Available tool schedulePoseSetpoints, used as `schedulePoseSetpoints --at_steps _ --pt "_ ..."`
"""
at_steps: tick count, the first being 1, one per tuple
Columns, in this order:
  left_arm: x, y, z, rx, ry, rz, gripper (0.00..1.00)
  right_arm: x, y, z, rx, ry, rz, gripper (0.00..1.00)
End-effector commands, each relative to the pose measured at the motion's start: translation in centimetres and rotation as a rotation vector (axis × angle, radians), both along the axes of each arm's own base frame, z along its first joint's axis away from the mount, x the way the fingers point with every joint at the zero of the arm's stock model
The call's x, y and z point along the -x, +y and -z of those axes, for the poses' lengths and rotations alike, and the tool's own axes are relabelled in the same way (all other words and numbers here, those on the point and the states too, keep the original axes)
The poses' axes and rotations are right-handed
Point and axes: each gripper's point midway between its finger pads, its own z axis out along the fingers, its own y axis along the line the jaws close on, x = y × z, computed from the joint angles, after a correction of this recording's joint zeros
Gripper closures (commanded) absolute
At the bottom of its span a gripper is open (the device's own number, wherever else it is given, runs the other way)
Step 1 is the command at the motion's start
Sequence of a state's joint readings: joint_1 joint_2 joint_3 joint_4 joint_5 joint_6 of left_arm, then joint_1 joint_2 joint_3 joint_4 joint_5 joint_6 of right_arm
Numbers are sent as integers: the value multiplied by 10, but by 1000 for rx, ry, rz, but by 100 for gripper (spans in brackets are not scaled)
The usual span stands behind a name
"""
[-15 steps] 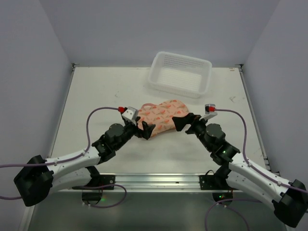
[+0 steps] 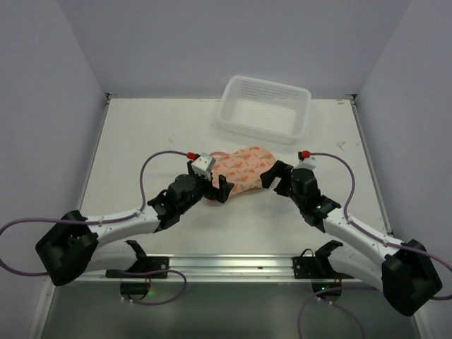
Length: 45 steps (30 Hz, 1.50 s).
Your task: Unzip the laundry bag and remove the bra
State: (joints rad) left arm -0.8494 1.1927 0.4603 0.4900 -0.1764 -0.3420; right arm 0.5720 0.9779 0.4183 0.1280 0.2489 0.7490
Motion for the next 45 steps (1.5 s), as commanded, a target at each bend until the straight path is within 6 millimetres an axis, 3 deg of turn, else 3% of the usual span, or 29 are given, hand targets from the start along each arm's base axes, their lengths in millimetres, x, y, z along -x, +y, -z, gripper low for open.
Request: schedulePoseSetpoints --at_steps 1,6,12,22,27,39,41,45 --pt "-7 -12 -11 23 3 9 0 -8 11 -6 -60 34 -31 5" --pt "-4 -15 -11 19 -6 38 0 -15 10 2 -98 76 -64 11" --pt "4 -12 -28 68 -51 65 0 -27 2 15 -98 110 -42 25" --pt "16 -11 -49 133 -102 109 0 -38 -4 37 -115 147 -13 27" --pt "16 -5 -54 144 -120 92 0 -45 -4 35 -128 123 0 28" --pt "10 -7 -40 103 -100 75 0 -64 6 41 -156 142 5 37" --pt "9 -6 -39 99 -99 69 0 -65 5 41 -160 138 15 44" --pt "8 -7 -39 92 -103 70 0 -65 3 48 -156 148 26 73"
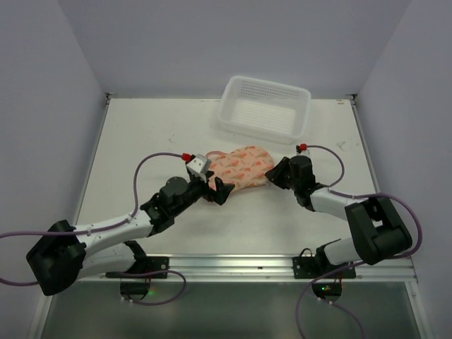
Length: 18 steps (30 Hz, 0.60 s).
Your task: Unzip the laundry bag and remove the bra
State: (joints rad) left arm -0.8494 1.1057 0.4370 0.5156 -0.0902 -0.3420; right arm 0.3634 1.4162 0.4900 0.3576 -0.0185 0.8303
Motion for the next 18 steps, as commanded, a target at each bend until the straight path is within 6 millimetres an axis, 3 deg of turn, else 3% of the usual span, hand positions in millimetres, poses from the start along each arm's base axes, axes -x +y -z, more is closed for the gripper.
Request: schedulePoseSetpoints --at_steps 1,4,11,12,13,14,16,18 --pt "-7 -1 -12 9 -56 -15 0 -17 4 -14 -27 -50 15 78" --pt "-11 -2 -4 -46 -41 -15 2 -15 9 -23 -49 -64 -15 100" --pt "-3 -35 -2 -154 -63 176 8 1 26 -71 -141 -178 -127 100" --pt "-4 -39 10 -200 -48 190 8 5 30 -76 -154 -184 -153 100" --pt "-3 -40 19 -247 -24 200 7 7 32 -79 -162 -187 -162 100" --pt "-7 -48 11 -263 -39 192 6 10 34 -85 -177 -192 -169 100" --pt "-12 -49 17 -339 -45 170 4 16 40 -85 -202 -183 -198 100" --pt "-16 -53 11 -383 -86 144 2 20 45 -86 -237 -172 -209 100"
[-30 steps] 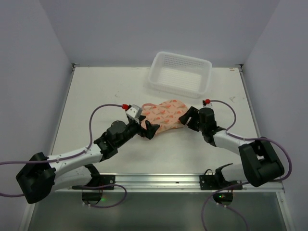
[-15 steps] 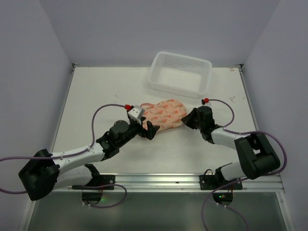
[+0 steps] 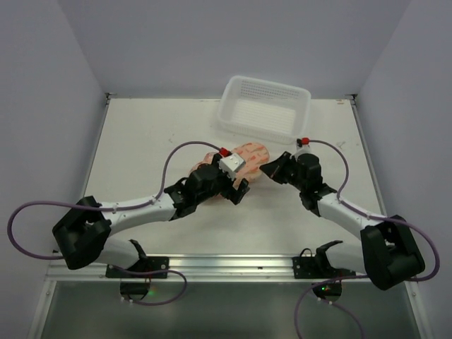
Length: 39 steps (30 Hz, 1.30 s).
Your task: Unzip the laundry bag and remove the bra
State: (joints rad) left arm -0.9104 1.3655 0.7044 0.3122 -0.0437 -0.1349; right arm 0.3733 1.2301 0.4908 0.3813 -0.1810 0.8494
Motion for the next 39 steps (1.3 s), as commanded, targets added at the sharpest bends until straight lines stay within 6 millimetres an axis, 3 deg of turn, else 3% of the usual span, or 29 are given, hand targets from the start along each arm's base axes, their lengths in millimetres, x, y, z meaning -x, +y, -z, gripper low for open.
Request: schedulePoseSetpoints --at_steps 1,2,10,18,22,25,26,28,29,30,31,34,36,37,39 --pt "-6 -3 -10 -122 -89 -4 2 11 17 -12 -83 -5 -85 100" --pt "-7 -7 -13 -134 -100 -1 2 12 19 -14 -96 -5 -91 100" --pt "-7 -19 31 -287 -115 66 5 21 24 -25 -134 -21 -117 100" --pt "-21 -22 28 -286 -178 11 17 35 29 -35 -176 -41 -156 100" --pt "-22 -21 36 -291 -185 14 21 38 30 -39 -195 -47 -167 100" --pt "-23 -23 44 -307 -178 17 35 41 35 -42 -207 -50 -196 100" --pt "-23 -22 47 -316 -175 12 54 41 36 -41 -209 -50 -204 100" --pt "-23 -19 51 -329 -171 6 74 41 39 -40 -213 -51 -219 100" --pt "-25 -18 51 -330 -173 -5 89 42 40 -40 -214 -54 -224 100" --pt "-24 -17 50 -325 -170 -11 95 42 41 -41 -213 -63 -237 100" --pt "-24 -16 50 -324 -167 -15 100 43 43 -43 -194 -87 -263 99" --pt "-18 -14 39 -276 -164 -10 100 41 41 -53 -110 -153 -296 65" --pt "-14 -13 23 -225 -169 -7 100 38 31 -56 -39 -182 -259 61" --pt "-12 -10 23 -221 -163 -10 100 40 26 -70 -2 -257 -254 58" --pt "-8 -9 20 -206 -137 9 100 42 17 -78 44 -292 -229 55"
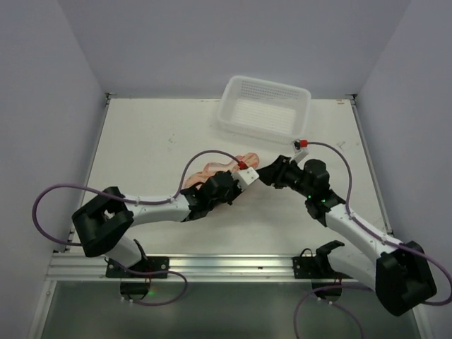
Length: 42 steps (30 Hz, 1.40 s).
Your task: Unzip the laundry bag and remove the bra
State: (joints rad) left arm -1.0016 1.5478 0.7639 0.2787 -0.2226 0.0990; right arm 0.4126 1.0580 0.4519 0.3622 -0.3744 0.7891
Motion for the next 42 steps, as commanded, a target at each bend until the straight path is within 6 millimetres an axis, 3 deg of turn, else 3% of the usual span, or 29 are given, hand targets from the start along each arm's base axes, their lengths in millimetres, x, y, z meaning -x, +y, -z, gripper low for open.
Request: schedulePoseSetpoints --at_steps 1,4,7,16,19,21,24,30,42 --pt "-2 -2 -32 116 -1 -6 100 -2 -13 -51 90 -240 18 53" --pt "-1 -1 -30 141 48 14 100 4 -18 -62 126 -336 6 51" --pt "-1 1 -32 160 68 23 100 13 -15 -54 151 -422 -51 55" --pt "7 2 -43 200 59 59 100 11 -7 -44 221 -523 -101 56" --pt "7 0 -41 197 63 61 100 19 8 -40 240 -556 -154 57" --pt "6 0 -39 187 69 57 100 14 11 -34 311 -579 -116 57" --pt "7 1 -38 183 71 55 100 17 22 -32 328 -580 -140 58" --pt "6 3 -43 192 62 52 100 13 15 -34 341 -585 -97 60" --pt "6 3 -43 189 61 50 100 13 25 -25 377 -575 -134 63"
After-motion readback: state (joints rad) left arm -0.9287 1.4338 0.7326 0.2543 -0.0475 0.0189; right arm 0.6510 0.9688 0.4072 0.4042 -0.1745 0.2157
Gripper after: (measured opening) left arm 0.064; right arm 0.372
